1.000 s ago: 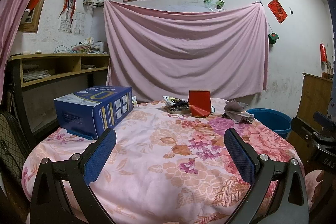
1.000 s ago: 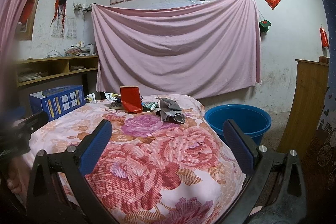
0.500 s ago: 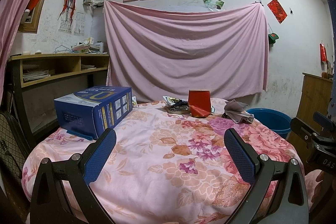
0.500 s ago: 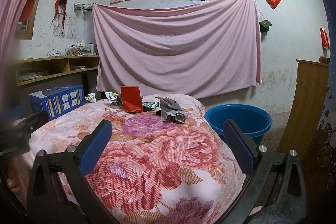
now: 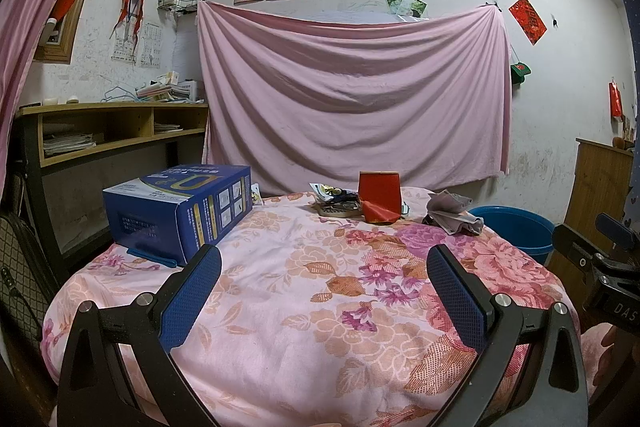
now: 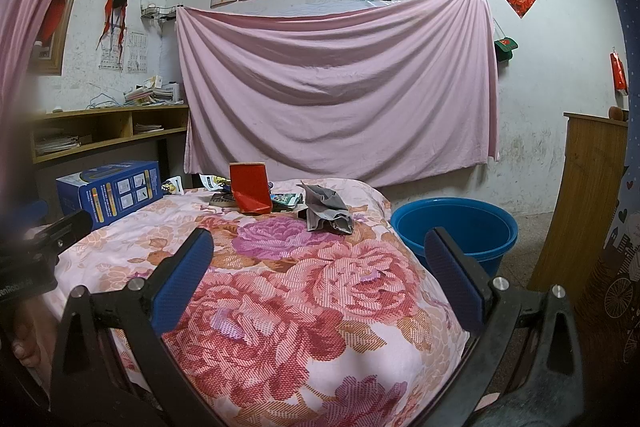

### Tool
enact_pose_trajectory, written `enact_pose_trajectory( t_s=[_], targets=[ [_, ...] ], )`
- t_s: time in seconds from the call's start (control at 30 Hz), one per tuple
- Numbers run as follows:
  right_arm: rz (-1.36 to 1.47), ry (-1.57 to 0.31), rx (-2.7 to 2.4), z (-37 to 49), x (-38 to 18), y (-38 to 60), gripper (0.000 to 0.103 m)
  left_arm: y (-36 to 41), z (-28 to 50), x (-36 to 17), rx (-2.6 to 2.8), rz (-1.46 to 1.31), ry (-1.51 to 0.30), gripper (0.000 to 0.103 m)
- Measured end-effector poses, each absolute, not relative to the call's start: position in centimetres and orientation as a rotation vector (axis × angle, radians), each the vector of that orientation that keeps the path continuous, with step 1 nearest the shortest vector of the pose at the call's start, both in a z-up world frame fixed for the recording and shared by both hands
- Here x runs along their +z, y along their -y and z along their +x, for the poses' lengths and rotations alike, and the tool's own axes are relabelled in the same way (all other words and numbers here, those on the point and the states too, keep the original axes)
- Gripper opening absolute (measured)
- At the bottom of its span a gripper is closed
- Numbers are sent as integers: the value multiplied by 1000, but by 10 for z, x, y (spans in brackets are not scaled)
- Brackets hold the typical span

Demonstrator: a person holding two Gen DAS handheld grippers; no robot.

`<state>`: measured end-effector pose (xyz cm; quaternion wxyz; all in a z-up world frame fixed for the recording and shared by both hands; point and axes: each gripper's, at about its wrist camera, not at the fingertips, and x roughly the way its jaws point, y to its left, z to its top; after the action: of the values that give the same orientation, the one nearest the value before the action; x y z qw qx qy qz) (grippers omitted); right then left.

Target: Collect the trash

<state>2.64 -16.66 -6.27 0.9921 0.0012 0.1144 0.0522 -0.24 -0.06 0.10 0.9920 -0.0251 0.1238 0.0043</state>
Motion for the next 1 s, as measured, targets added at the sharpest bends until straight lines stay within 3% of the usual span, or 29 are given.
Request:
enact_pose_trajectory(
  t_s=[1.0],
  targets=[
    [1, -232, 104, 25, -60, 167, 103, 1, -2, 1, 9, -50, -247, 101]
  ],
)
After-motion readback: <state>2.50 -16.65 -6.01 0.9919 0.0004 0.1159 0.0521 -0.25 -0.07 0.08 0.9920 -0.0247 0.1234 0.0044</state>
